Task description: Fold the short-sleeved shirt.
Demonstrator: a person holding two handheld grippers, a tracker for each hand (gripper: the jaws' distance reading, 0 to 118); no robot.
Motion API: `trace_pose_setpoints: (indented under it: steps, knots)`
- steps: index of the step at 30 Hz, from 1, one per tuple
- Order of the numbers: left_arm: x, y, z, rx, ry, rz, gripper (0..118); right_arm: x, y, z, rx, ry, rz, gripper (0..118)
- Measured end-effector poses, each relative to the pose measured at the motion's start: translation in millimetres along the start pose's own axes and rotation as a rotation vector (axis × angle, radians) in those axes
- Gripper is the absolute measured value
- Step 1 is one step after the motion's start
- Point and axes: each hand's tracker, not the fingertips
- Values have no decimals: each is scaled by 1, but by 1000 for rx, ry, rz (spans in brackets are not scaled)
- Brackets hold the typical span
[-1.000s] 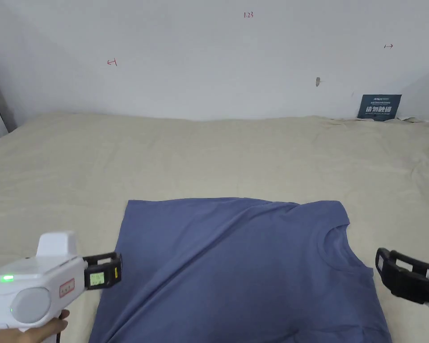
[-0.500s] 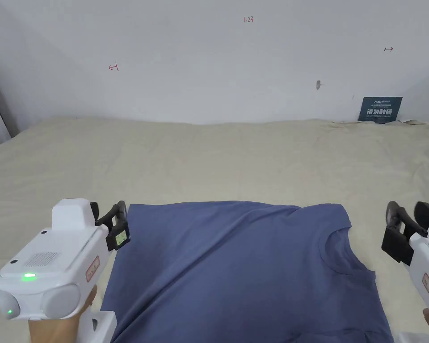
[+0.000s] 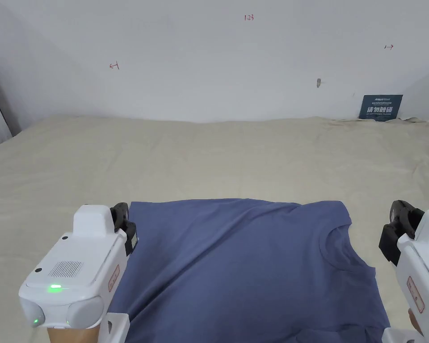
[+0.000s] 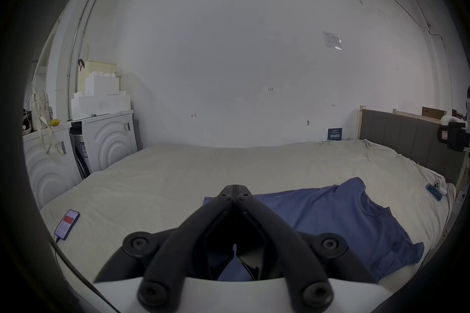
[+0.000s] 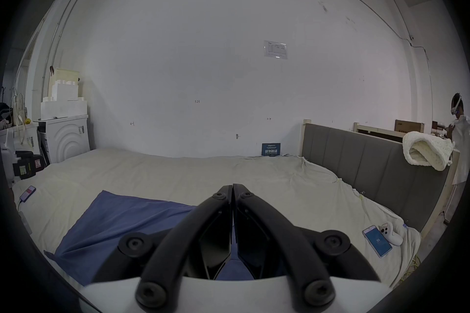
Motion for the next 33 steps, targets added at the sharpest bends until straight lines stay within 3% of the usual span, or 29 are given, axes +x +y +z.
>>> trace_pose_setpoints:
  steps: [14,24,25,27,28,29,31,32,33]
  knots:
    - [-34,-65,-32,-649,-51,121,0,2,-16,-9,-56,30,8,0]
    - [-62,-118,-17,-823,-25,159,0,0,-26,-12,-97,42,18,0]
    - [-64,-122,-15,-831,-24,158,3,0,-27,-12,-101,44,17,0]
    - [-66,-128,-12,-847,-20,153,24,-3,-28,-11,-109,47,19,0]
    - [-65,-130,-9,-848,-20,150,39,-3,-29,-11,-112,48,20,0]
    - [-66,-132,-8,-857,-18,145,64,-4,-30,-11,-117,49,21,0]
    - [-66,-137,-7,-868,-6,134,90,-5,-31,-10,-122,54,22,0]
    - [-66,-138,-5,-872,1,125,98,-5,-32,-10,-125,54,25,0]
    - [-66,-140,-4,-872,11,118,98,-5,-33,-10,-129,55,27,0]
